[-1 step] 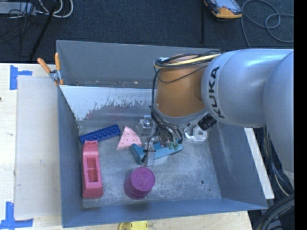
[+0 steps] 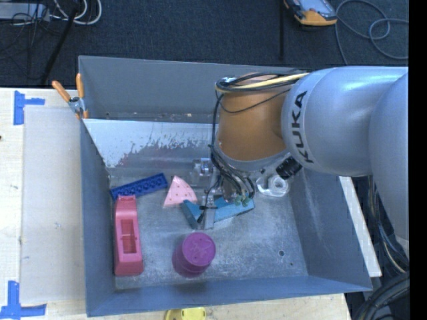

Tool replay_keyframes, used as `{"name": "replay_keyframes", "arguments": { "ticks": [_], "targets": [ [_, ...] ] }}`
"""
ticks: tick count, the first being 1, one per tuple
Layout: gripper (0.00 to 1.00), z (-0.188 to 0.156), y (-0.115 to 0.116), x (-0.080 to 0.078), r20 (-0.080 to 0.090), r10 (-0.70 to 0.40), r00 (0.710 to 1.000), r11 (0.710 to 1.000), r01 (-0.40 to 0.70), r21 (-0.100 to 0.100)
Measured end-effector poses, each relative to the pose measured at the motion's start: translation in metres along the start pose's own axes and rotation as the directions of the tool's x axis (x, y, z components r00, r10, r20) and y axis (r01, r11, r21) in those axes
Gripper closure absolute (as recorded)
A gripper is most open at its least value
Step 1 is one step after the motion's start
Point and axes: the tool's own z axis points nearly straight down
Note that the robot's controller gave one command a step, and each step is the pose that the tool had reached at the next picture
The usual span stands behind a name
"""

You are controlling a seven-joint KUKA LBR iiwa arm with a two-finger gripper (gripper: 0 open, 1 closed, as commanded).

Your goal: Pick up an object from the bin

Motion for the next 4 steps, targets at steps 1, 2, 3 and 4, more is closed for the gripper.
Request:
{"name": "replay_keyframes", "arguments": {
  "ticks": [1,2,3,4],
  "targets": [
    [0.0,-0.022,0.01,-0.012,0.0,0.0,1.0,1.0,0.0,0.0],
    [0.0,-0.051,0.013,-0.002,0.001,0.022,1.0,1.0,-0.022,0.0],
    [0.0,-0.009,-0.002,-0.006,0.01,-0.023,1.0,1.0,0.023,-0.001],
    [0.0,0.009,-0.054,0.024,-0.003,-0.022,1.0,1.0,0.022,-0.001]
  ]
}}
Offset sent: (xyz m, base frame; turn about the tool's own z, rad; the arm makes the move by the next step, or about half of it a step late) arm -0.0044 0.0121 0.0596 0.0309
